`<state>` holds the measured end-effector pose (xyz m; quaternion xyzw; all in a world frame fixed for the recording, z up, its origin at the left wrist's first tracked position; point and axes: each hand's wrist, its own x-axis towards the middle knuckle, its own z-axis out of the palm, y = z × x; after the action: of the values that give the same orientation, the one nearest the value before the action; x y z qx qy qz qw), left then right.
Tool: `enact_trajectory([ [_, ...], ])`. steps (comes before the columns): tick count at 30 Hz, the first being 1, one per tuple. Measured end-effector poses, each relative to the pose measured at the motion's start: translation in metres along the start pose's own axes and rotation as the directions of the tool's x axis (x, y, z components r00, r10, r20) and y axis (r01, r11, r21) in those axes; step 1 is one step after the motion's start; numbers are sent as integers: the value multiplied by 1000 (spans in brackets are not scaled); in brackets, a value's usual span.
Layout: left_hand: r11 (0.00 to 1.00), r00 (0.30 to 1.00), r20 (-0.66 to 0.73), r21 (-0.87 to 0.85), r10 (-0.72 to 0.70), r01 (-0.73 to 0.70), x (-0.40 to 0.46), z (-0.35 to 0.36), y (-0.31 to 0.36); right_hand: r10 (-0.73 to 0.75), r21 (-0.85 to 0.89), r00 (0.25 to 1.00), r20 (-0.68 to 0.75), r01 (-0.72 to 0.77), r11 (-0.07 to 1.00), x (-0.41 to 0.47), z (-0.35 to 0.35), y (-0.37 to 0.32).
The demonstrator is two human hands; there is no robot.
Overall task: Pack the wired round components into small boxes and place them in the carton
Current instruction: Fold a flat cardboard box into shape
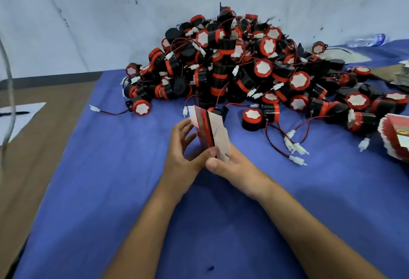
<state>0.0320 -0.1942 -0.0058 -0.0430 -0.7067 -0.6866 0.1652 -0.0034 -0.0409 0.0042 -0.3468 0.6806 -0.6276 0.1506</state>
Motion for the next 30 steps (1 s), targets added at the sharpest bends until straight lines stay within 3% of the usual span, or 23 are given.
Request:
enact_trajectory([
  [4, 998, 992, 122, -36, -39, 44, 5, -2, 4, 46, 9, 997, 55, -46, 999, 0, -1, -6],
  [6, 998, 991, 131, -45, -39, 45, 6, 0, 4, 31, -70, 998, 63, -27, 997, 0, 2, -5],
  [13, 992, 999, 35, -119, -28, 32, 7, 6, 0, -109, -341, 986, -130, 59, 938, 2, 6, 2],
  [19, 998, 993, -95, 0, 67, -67, 7, 7, -1, -73, -79, 968, -241, 55, 995, 0, 5, -4],
  [22, 996, 995, -46, 28, 86, -85, 8, 2, 2, 65, 153, 967, -246, -28, 988, -2, 3, -6],
  [24, 996, 997, 24, 52, 78, -79, 6, 1, 5, 215, 321, 964, -155, -156, 934, -6, -2, -10],
  [26, 993, 995, 75, 93, 69, -76, 5, 0, 6, 185, 343, 982, -42, -160, 926, -7, -7, -13],
  [30, 995, 994, 111, 103, -14, 2, 4, 1, 7, 232, 389, 973, 2, -214, 896, -5, -6, -7],
])
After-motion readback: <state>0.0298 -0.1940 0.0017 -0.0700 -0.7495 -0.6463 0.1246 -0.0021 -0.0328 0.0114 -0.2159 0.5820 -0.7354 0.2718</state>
